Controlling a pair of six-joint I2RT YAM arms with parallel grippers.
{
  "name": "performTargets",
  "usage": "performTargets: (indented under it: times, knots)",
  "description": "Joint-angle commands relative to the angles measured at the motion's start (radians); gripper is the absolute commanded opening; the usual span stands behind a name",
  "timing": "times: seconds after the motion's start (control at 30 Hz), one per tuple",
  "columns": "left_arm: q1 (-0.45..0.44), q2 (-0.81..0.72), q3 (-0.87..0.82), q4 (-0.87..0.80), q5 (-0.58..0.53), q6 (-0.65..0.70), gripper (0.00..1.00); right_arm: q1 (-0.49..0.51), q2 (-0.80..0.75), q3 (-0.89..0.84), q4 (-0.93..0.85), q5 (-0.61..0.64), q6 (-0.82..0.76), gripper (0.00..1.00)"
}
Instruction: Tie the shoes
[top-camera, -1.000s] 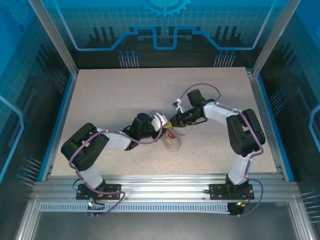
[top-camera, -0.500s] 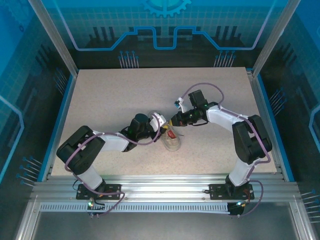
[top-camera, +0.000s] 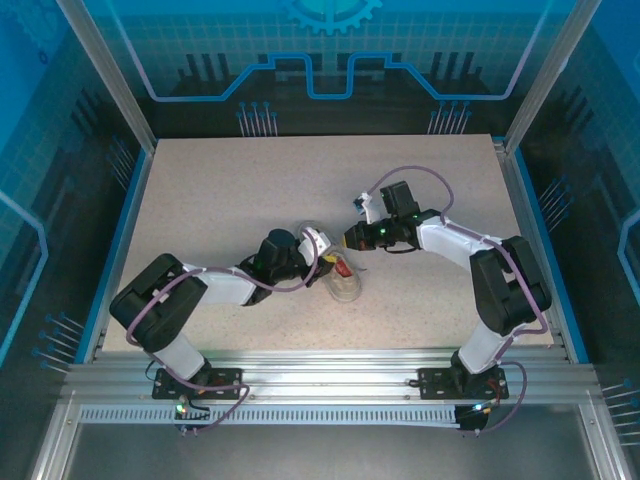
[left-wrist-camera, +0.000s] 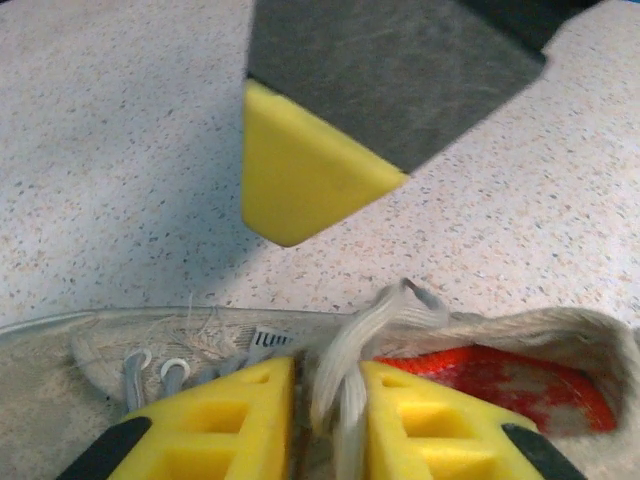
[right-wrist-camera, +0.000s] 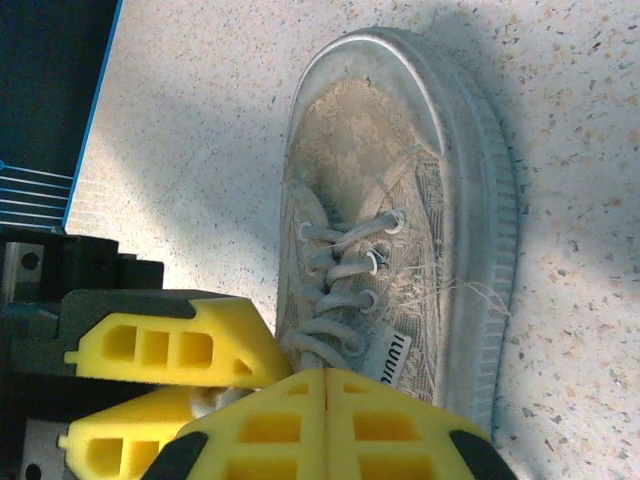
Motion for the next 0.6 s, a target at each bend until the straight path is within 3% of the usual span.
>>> performTargets:
  times: [0.0,0.07,0.17,0.4,0.57]
  knots:
    - [-0.005,-0.066,0.001,-0.051,0.053,0.005,0.24,0.002,-0.004,-0.013,0.023,-0.022,0.005,0.00]
    - [-0.003,-0.072,0.015,-0.088,0.061,0.014,0.16,0.003,0.000,-0.010,0.018,-0.043,-0.004,0.00]
    - [-0.004,-0.047,0.025,-0.084,0.067,0.016,0.15,0.000,-0.002,-0.010,0.002,-0.041,-0.028,0.00]
    - [-0.002,-0.018,0.019,-0.037,0.094,0.047,0.33,-0.018,-0.004,0.026,-0.106,-0.049,-0.109,0.00]
    - [0.004,-0.012,0.027,-0.082,0.144,0.105,0.35,-0.028,-0.001,0.060,-0.200,-0.059,-0.182,0.04]
